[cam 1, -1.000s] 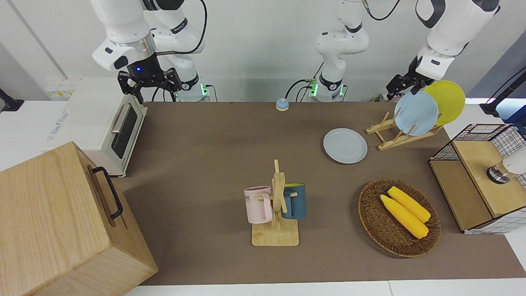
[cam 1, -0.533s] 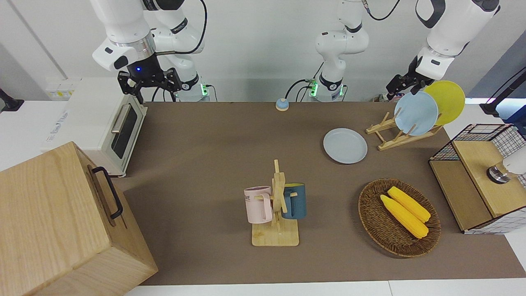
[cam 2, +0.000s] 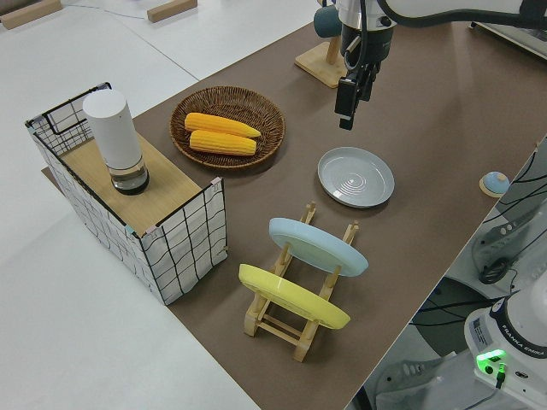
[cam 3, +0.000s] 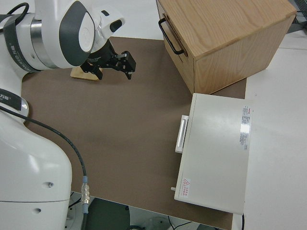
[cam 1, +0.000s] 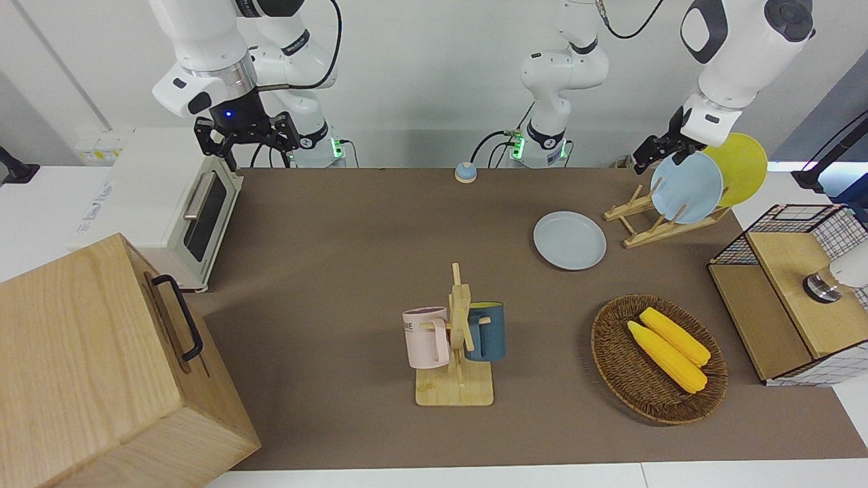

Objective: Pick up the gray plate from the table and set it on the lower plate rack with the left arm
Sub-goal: 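Move the left gripper toward the near edge of the gray plate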

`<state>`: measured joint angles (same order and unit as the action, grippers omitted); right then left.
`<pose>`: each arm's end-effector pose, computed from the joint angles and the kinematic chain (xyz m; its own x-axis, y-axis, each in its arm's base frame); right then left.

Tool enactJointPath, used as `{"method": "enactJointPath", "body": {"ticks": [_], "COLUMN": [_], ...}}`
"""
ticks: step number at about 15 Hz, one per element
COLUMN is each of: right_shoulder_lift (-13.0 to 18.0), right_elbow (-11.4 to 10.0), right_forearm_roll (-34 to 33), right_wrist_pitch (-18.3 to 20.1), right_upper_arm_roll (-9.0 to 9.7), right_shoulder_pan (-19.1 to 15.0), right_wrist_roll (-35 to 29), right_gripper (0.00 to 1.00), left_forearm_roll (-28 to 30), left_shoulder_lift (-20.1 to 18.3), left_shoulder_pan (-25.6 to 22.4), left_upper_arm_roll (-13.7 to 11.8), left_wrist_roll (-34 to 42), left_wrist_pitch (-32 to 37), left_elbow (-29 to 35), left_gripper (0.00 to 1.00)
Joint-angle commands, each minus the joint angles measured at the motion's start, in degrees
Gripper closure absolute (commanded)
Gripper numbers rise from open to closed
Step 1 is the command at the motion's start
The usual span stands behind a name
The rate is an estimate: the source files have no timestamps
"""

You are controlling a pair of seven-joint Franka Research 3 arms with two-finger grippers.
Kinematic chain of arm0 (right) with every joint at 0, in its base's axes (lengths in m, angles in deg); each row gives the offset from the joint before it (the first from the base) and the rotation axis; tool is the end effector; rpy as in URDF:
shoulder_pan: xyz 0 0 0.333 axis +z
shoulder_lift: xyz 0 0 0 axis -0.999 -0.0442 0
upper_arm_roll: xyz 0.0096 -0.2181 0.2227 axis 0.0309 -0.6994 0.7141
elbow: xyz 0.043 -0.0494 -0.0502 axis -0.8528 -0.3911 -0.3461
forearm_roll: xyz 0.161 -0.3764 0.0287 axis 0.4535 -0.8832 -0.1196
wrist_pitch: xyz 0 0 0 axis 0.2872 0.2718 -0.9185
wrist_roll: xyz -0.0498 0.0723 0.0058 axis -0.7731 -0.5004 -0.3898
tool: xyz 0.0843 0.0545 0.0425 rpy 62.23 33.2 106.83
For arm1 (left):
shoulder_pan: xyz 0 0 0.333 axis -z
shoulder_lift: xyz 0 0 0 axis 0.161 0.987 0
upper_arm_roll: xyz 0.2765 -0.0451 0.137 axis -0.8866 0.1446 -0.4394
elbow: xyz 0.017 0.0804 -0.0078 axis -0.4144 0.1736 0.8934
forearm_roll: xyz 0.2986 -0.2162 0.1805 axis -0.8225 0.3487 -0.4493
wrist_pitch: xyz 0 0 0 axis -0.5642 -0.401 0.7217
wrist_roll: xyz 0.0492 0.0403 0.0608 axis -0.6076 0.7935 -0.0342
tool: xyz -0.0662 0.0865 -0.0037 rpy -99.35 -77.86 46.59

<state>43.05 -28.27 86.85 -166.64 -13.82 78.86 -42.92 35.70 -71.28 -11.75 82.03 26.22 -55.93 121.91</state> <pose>0.5662 0.0669 0.6380 0.9960 0.0834 -0.0328 0.0840 -0.9963 0.0164 0.5213 0.0417 0.5269 0.9653 0.2139 -0.1497 0.2131 -0.9768 -0.0220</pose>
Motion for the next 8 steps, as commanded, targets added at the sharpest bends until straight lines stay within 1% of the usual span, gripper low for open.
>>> {"method": "enactJointPath", "body": {"ticks": [1,3,7,8], "right_shoulder_lift": [0.15,0.07,0.07,0.07], "right_elbow": [0.51,0.51,0.51,0.51], "right_forearm_roll": [-0.08,-0.08,-0.08,-0.08], "right_wrist_pitch": [0.81,0.81,0.81,0.81], "right_upper_arm_roll": [0.98,0.98,0.98,0.98], "right_shoulder_pan": [-1.06,-1.15,-1.06,-1.06], "right_wrist_roll": [-0.69,-0.69,-0.69,-0.69], "right_gripper": [0.017,0.017,0.017,0.017], "left_forearm_roll": [1.62,1.62,1.62,1.62], "left_shoulder_lift": [-4.34,-5.75,-7.07,-6.81], "left_shoulder_pan": [0.12,0.21,-0.76,-0.76], "left_upper_arm_roll": [0.90,1.34,1.43,1.35], "left_wrist_roll": [-1.03,-1.03,-0.85,-0.85], "left_wrist_pitch": [-11.59,-16.18,-25.40,-26.38], "left_elbow": [11.29,15.96,24.22,25.46], "left_gripper": [0.01,0.01,0.01,0.01]}}
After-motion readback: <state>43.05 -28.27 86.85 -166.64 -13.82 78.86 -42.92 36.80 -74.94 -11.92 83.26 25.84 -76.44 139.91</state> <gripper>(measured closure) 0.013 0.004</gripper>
